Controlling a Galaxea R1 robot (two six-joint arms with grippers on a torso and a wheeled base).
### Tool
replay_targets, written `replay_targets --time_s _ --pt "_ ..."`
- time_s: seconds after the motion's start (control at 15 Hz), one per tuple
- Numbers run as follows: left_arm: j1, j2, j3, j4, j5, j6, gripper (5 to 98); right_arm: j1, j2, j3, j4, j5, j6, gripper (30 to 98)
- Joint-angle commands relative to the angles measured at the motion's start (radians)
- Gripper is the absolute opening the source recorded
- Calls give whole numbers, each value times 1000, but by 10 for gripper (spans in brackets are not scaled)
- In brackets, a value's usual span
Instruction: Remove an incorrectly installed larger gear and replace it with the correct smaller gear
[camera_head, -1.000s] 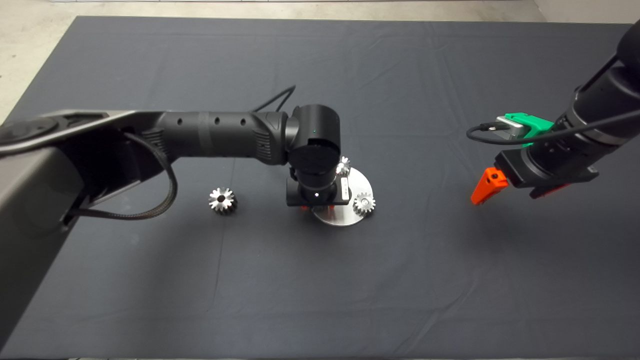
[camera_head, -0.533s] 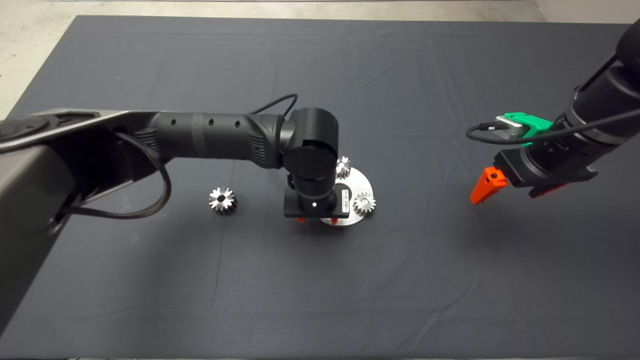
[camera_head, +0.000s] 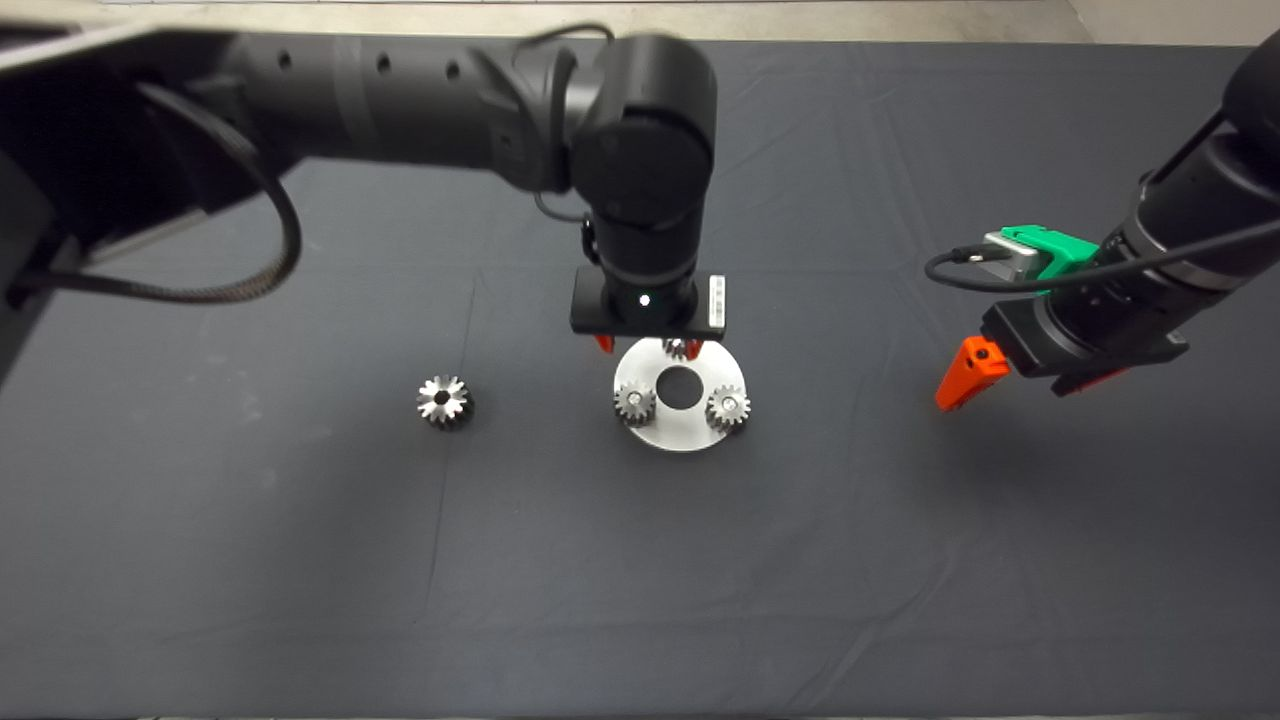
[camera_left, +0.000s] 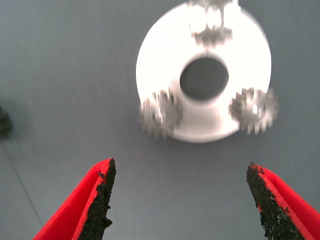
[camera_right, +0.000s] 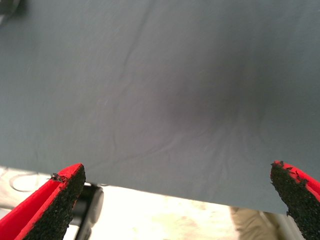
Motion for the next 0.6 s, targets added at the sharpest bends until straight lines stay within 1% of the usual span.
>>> replay_targets --time_s 0.0,0.07,0.13,0.2,0.33,0.4,0.53 --pt "-47 -13 200 -66 103 -158 643 46 10 204 -55 -88 120 977" --pt "-47 -17 238 -66 104 -216 643 46 11 230 -64 -87 161 977" --pt "-47 -14 260 -66 104 -241 648 48 8 243 -67 -89 185 977" --pt "-47 -14 273 -69 104 -245 686 50 1 267 -68 -89 198 977" --pt "-58 -16 294 -69 104 -245 697 63 1 290 -67 -87 222 977" --pt "-61 -17 300 -69 104 -250 732 64 1 301 -67 -87 228 977" --pt "-66 -25 305 -69 106 -250 757 66 7 303 -67 -86 228 977"
